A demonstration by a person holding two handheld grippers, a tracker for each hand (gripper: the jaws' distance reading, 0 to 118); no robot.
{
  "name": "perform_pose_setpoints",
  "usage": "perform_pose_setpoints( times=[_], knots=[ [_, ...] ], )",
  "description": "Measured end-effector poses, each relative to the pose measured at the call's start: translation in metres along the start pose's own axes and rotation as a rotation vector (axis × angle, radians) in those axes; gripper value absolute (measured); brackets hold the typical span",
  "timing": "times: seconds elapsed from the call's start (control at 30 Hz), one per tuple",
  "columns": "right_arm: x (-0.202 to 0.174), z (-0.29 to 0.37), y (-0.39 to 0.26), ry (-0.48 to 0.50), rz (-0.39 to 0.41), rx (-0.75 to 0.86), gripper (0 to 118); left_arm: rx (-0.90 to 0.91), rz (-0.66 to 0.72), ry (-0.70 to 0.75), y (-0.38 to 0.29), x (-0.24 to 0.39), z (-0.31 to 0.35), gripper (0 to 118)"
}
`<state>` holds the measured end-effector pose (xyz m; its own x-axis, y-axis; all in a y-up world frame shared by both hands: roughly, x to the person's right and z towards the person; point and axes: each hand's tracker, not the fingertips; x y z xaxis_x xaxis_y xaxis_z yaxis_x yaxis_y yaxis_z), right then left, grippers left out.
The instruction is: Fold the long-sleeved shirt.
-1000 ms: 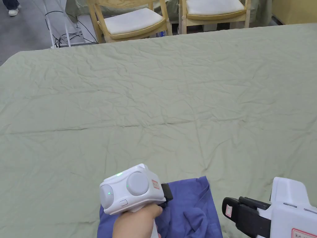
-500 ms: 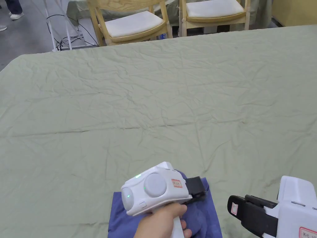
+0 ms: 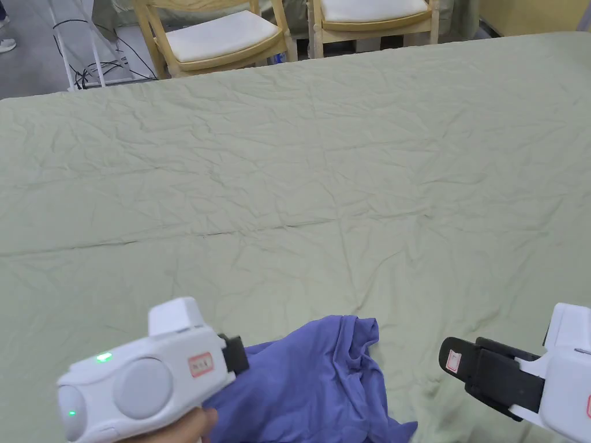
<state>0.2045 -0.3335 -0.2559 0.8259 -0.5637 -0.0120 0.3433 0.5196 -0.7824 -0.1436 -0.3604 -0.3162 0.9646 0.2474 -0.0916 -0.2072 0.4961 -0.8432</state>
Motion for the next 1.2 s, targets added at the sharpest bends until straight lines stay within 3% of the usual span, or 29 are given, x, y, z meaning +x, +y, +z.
perform_pose_setpoints(
  times=[0.07, 0.2, 0.37, 0.53, 0.63, 0.73, 0.8, 0.87, 0.93, 1.03, 1.07, 1.13, 1.2],
  knots=[
    [0.001, 0.002, -0.001, -0.005, -0.001, 0.001, 3, -0.055, -0.058, -0.098, -0.018, 0.023, -0.019, 3],
    [0.004, 0.007, 0.0, -0.024, -0.013, 0.01, 3, -0.114, -0.225, -0.12, -0.057, 0.085, -0.057, 3],
    [0.005, 0.015, 0.004, -0.053, -0.005, 0.021, 3, -0.098, -0.333, -0.033, -0.077, 0.153, -0.074, 3],
    [0.005, 0.021, 0.011, -0.078, -0.015, 0.075, 3, -0.158, -0.175, -0.435, -0.061, 0.166, -0.04, 3],
    [0.002, 0.021, 0.017, -0.106, -0.025, 0.113, 3, -0.133, -0.129, -0.496, -0.043, 0.132, -0.012, 3],
    [-0.006, 0.003, 0.021, -0.079, -0.016, 0.052, 3, -0.072, 0.004, -0.541, -0.02, 0.058, 0.017, 3],
    [-0.017, -0.023, 0.021, -0.021, 0.007, -0.062, 3, -0.039, 0.083, -0.477, -0.008, 0.004, 0.029, 3],
    [-0.028, -0.053, 0.017, 0.02, 0.023, -0.133, 3, -0.024, 0.079, -0.343, -0.006, -0.044, 0.038, 3],
    [-0.042, -0.078, 0.015, 0.042, -0.017, -0.218, 3, -0.033, 0.075, -0.209, -0.005, -0.079, 0.042, 3],
    [-0.059, -0.114, 0.012, -0.051, -0.05, -0.279, 8, -0.028, 0.225, -0.204, -0.008, -0.121, 0.052, 3],
    [-0.064, -0.126, 0.011, -0.099, -0.039, -0.342, 8, -0.019, 0.267, -0.223, -0.011, -0.13, 0.054, 3],
    [-0.063, -0.147, 0.005, -0.071, -0.01, -0.41, 8, -0.014, 0.305, -0.224, -0.014, -0.136, 0.055, 3],
    [-0.061, -0.167, -0.003, -0.183, 0.025, -0.466, 8, -0.02, 0.317, -0.221, -0.018, -0.138, 0.051, 3]
  ],
)
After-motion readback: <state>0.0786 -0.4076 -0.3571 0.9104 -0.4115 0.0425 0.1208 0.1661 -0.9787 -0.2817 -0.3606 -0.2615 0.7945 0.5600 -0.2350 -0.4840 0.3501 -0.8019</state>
